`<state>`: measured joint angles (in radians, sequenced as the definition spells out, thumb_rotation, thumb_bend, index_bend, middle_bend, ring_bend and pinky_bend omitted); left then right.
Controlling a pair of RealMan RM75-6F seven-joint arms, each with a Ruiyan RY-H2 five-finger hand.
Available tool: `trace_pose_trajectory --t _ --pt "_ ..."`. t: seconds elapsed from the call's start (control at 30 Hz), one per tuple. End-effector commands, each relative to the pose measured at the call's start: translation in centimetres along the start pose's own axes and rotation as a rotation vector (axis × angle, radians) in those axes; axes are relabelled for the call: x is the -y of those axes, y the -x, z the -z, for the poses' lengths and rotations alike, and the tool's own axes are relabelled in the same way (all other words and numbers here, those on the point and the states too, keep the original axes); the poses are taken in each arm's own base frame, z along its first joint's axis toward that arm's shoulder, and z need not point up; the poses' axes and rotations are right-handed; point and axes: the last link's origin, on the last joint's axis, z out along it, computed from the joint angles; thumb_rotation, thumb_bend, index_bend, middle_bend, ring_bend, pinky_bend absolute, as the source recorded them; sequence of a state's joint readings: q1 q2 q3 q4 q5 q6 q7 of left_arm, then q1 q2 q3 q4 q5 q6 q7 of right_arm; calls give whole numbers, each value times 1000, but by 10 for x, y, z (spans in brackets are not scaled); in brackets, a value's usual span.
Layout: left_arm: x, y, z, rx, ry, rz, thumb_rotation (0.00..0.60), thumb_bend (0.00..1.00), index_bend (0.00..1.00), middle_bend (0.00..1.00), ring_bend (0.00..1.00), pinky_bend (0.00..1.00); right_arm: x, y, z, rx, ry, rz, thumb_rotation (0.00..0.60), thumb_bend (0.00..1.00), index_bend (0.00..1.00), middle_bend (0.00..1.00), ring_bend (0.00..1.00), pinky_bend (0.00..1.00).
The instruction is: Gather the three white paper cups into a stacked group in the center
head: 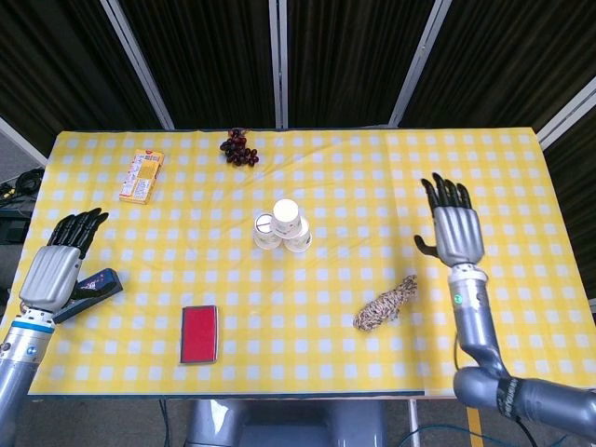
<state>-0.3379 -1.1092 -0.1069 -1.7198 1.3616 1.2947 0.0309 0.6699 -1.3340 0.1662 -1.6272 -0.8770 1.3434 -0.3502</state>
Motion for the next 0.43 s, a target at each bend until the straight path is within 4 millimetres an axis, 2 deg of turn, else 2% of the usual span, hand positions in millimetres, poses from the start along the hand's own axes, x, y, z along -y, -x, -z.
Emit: trace_pose_trajectory --t 0.03,0.23,0.43 --pt "6 6 7 3 -24 -17 600 64 0 0 0 0 -82 11 57 -5 67 7 600 161 33 0 0 0" --pt "17 16 19 18 -64 -42 600 54 0 0 0 0 -112 18 85 1 93 10 600 157 22 0 0 0" --pt "25 27 31 53 -88 -67 600 54 0 0 0 0 -129 18 107 -12 107 -13 600 156 14 0 0 0"
